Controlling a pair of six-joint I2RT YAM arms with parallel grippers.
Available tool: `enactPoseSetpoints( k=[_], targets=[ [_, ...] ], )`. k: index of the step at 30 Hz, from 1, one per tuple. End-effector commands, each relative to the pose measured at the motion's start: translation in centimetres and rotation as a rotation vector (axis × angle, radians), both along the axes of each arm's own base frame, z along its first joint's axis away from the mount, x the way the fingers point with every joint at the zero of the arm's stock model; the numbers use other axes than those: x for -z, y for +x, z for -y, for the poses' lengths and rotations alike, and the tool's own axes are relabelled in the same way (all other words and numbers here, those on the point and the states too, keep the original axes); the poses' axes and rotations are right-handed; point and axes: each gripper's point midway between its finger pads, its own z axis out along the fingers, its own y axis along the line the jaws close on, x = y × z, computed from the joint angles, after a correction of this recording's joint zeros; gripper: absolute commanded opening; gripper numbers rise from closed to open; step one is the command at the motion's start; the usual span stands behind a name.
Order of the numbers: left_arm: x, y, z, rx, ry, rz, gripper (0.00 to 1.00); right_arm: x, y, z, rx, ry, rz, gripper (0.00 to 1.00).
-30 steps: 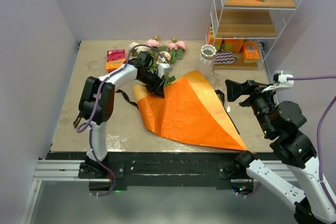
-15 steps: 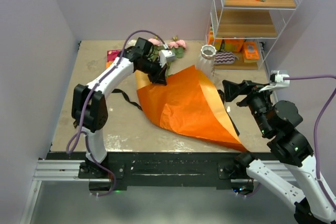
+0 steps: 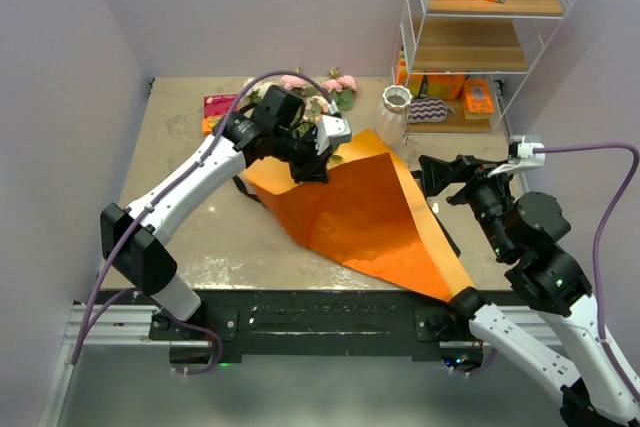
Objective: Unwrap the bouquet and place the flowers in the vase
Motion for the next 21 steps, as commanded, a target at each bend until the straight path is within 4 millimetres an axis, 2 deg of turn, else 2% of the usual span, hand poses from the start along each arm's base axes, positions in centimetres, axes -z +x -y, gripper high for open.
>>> enactPoseSetpoints(
  k=[1,2,3,5,11,12,18,21],
  targets=[
    [2.0,-2.1,-3.1,-0.029,0.073,-0.003,0.14,-0.7,-0.7,0.0,-0.022,0.021,0.023,0.91],
    [1.3,-2.6,-3.6,-0.02,0.063,0.027,0.17,-0.6,-0.7,-0.1,-0.026,0.021,0.022,0.91],
    [1.8,-3.2,-4.0,-0.012,0.073,0.025,0.18,-0.5,-0.6,-0.2,-0.026,0.021,0.02,0.91],
    [1.1,-4.4,-4.8,0.02,0.064,0.052,0.2,-0.3,-0.6,-0.3,-0.029,0.018,0.014,0.91],
    [1.3,-8.3,-7.2,0.203,0.099,0.097,0.22,0.3,-0.1,-1.1,-0.048,0.015,-0.008,0.91],
    [1.7,-9.6,-7.9,0.236,0.121,0.062,0.23,0.4,0.1,-1.2,-0.051,0.013,-0.014,0.91],
    [2.4,-13.2,-9.8,0.381,0.138,0.035,0.34,2.2,1.7,-3.2,-0.088,-0.006,-0.08,0.9],
    [2.7,-14.1,-10.4,0.396,0.135,0.033,0.36,3.0,2.7,-4.6,-0.118,-0.011,-0.106,0.9]
  ],
)
